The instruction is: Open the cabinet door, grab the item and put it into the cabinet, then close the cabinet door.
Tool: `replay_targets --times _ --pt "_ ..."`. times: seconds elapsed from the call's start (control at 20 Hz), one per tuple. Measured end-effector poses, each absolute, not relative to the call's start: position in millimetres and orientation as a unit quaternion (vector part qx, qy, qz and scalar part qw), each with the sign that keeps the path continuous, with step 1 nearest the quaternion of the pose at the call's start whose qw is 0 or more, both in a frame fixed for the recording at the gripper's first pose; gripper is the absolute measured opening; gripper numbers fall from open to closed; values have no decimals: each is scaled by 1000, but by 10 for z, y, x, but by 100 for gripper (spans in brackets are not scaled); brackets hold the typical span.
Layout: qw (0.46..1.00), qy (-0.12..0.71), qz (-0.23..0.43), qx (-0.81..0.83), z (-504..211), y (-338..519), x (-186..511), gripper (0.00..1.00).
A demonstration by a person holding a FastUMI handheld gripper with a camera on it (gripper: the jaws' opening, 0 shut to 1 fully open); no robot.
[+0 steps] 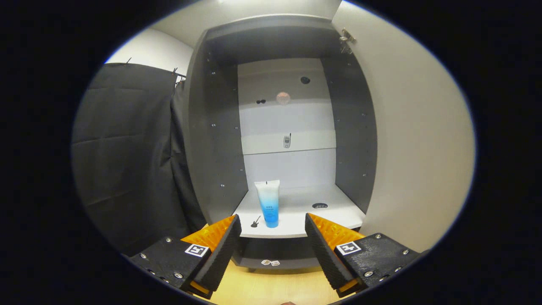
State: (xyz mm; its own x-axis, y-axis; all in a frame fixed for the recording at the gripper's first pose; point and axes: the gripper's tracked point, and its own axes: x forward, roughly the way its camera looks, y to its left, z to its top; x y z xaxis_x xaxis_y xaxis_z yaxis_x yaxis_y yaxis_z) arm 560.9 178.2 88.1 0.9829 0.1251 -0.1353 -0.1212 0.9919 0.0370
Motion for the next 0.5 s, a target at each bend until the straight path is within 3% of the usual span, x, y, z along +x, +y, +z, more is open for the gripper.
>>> replay_targets --times 0.5 --pt "997 35 68 17 908 1732 4579 93"
